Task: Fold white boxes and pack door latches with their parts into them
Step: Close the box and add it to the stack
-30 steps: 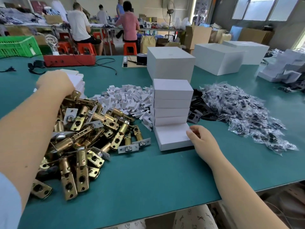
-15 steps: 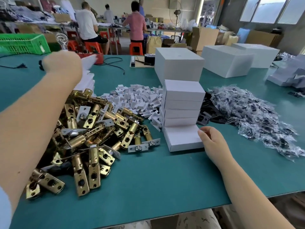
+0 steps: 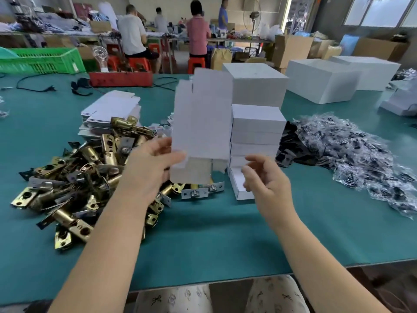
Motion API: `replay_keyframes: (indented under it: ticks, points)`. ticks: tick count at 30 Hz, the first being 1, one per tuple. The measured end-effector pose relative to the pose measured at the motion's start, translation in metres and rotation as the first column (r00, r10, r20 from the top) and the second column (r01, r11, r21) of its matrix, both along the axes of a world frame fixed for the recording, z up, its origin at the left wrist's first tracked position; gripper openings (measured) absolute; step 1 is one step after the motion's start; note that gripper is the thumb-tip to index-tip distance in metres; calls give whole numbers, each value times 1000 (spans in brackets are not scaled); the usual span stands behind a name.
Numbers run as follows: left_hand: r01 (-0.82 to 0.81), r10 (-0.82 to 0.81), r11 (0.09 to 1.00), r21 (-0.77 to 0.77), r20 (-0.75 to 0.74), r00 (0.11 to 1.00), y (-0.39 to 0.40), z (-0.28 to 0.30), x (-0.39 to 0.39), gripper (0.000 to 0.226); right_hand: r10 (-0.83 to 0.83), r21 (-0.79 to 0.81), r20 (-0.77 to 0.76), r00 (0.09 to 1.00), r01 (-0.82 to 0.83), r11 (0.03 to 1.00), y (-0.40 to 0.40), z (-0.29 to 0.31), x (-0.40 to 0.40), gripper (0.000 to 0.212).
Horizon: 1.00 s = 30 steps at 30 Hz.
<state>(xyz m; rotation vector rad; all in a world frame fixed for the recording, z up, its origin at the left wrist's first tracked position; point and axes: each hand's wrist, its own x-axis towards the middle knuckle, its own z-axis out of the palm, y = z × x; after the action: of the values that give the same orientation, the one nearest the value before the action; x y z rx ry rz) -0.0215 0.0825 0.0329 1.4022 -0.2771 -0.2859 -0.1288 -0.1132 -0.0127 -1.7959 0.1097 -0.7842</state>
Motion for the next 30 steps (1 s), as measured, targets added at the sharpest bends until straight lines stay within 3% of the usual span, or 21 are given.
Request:
replay_keyframes:
  ticks: [2, 4, 8, 16, 18, 22, 24, 26, 30]
  points:
    - [151, -151, 989, -4, -67, 986, -5, -14, -6, 43, 102, 136, -12, 995, -100, 986, 4, -3, 3, 21]
    - [195, -189, 977, 84, -80, 979, -12, -28, -13, 46, 182, 235, -7, 983, -176, 956, 4, -8, 4, 18]
    - [104, -182, 896, 432, 142, 973, -24, -48, -22, 42, 183, 306, 6, 983, -176, 936, -1, -14, 0, 19]
    - [249, -289, 931, 266, 122, 950, -39, -53, -42, 35, 192, 214, -105, 976, -166, 962, 5, -23, -3, 29]
    - [304, -343, 919, 250, 126, 931, -37, -55, -43, 46, 156, 205, -123, 980, -129, 970, 5, -22, -1, 27]
    - [293, -423, 841, 456, 214, 881, -38, -60, -42, 89, 126, 193, -136, 983, -99, 976, 3, -21, -2, 28]
    - [317, -467, 804, 503, 203, 861, -38, -59, -41, 98, 158, 244, -101, 982, -129, 961, 2, -19, -4, 28]
    - [341, -488, 794, 504, 193, 851, -36, -59, -38, 91, 198, 300, -64, 978, -170, 939, -1, -17, -6, 32]
    - [284, -430, 837, 468, 241, 870, -30, -57, -35, 69, 380, 265, -81, 921, -347, 899, -8, -16, -14, 64]
